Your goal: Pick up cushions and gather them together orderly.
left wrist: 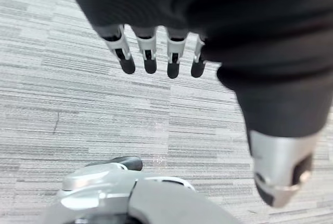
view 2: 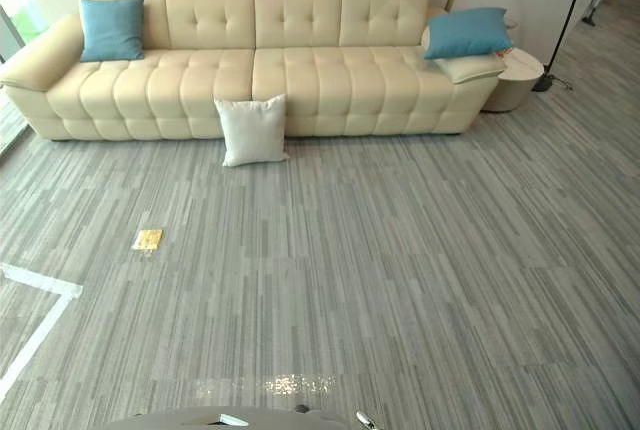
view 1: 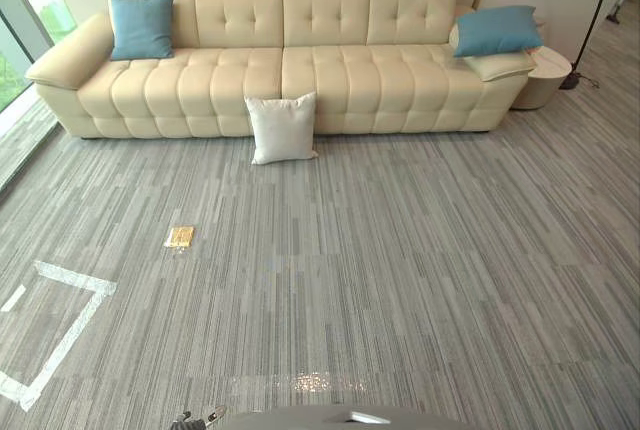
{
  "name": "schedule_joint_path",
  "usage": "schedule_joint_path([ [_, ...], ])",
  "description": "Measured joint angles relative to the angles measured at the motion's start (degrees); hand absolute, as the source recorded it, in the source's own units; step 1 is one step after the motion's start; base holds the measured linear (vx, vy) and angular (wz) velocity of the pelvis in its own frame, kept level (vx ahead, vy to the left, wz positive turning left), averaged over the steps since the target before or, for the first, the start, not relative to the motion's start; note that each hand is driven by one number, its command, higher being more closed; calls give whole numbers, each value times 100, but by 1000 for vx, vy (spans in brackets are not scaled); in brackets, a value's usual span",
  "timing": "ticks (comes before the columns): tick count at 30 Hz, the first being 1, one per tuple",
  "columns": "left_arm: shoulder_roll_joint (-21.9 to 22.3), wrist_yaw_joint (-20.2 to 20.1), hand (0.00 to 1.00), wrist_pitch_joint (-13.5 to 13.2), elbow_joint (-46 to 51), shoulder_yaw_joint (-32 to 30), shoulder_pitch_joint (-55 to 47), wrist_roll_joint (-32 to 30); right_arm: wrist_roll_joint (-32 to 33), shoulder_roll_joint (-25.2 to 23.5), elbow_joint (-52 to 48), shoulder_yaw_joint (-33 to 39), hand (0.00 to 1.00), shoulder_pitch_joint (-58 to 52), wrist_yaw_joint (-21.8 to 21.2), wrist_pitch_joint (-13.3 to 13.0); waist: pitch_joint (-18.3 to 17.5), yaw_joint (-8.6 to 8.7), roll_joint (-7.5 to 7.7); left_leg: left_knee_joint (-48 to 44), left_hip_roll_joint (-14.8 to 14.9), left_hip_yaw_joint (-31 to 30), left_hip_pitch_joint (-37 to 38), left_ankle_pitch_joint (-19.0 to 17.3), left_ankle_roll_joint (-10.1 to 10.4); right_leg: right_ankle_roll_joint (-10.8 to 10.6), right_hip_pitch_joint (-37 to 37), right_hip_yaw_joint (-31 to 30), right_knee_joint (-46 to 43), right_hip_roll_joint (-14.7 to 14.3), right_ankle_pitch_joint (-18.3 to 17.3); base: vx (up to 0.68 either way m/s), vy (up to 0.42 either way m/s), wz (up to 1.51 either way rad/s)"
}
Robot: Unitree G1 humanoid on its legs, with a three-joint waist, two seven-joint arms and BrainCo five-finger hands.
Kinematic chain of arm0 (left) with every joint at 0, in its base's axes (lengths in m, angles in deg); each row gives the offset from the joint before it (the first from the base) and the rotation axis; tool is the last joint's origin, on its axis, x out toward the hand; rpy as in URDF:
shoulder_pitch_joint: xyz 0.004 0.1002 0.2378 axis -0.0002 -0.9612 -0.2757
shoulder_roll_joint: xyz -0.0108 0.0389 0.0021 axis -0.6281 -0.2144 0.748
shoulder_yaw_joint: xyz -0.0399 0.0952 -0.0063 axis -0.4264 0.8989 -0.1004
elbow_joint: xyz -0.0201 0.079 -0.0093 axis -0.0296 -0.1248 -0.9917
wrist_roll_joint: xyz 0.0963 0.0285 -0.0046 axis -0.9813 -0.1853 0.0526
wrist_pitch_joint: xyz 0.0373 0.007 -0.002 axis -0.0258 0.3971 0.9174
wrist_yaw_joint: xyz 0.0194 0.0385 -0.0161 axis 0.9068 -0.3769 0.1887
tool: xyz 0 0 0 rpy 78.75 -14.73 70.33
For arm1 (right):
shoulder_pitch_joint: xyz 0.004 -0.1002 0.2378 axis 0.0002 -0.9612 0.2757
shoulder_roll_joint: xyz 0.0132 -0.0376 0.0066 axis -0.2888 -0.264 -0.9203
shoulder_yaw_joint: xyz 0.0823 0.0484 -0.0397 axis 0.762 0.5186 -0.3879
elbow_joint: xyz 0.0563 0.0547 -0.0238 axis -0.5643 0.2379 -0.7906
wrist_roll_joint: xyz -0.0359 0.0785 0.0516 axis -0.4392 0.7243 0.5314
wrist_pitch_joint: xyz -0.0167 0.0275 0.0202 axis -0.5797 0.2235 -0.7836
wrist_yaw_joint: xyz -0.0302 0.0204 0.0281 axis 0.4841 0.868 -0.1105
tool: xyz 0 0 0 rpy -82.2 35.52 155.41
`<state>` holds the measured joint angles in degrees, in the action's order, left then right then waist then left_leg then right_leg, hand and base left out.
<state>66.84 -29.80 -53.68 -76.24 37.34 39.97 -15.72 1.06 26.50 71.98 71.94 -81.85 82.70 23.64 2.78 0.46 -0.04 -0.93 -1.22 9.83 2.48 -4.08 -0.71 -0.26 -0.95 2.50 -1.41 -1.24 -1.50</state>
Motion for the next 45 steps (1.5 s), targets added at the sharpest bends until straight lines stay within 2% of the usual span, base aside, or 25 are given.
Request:
schedule_joint_path([
  [2, 19, 0, 0, -1, -55, -93, 93, 2, -50, -16, 38, 151, 0, 87, 2, 0, 75, 0, 35, 130, -9, 30, 166, 93, -33, -14, -148, 12, 195, -6, 120, 124, 12, -3],
  [8, 41, -1, 0, -18, -65, -158, 259, 7, -227, -21, 148, 283, 0, 272, 3, 4, 182, 1, 3, 256, -22, 32, 299, 102, 10, -44, -339, 135, 386, -6, 136, 70, -1, 3],
  [12, 50, -2, 0, -47, -72, -206, 345, 5, -299, -24, 147, 343, 0, 468, 3, 0, 293, 3, -5, 333, -20, 41, 398, 121, 111, -52, -432, 145, 436, -8, 134, 0, 0, 0],
  [39, 46, -4, 0, -71, -161, -195, 390, -14, -394, -50, 146, 483, 0, 500, 32, 0, 353, -37, 26, 533, -24, 21, 471, 208, 97, -67, -518, 288, 568, -19, 125, -20, -10, 2],
  [45, 24, -3, 0, -83, -158, -154, 435, -40, -394, -58, 139, 483, 0, 524, 31, -1, 456, -43, 39, 534, -24, 28, 374, 196, 108, -71, -467, 290, 563, -18, 121, -64, -14, 0],
])
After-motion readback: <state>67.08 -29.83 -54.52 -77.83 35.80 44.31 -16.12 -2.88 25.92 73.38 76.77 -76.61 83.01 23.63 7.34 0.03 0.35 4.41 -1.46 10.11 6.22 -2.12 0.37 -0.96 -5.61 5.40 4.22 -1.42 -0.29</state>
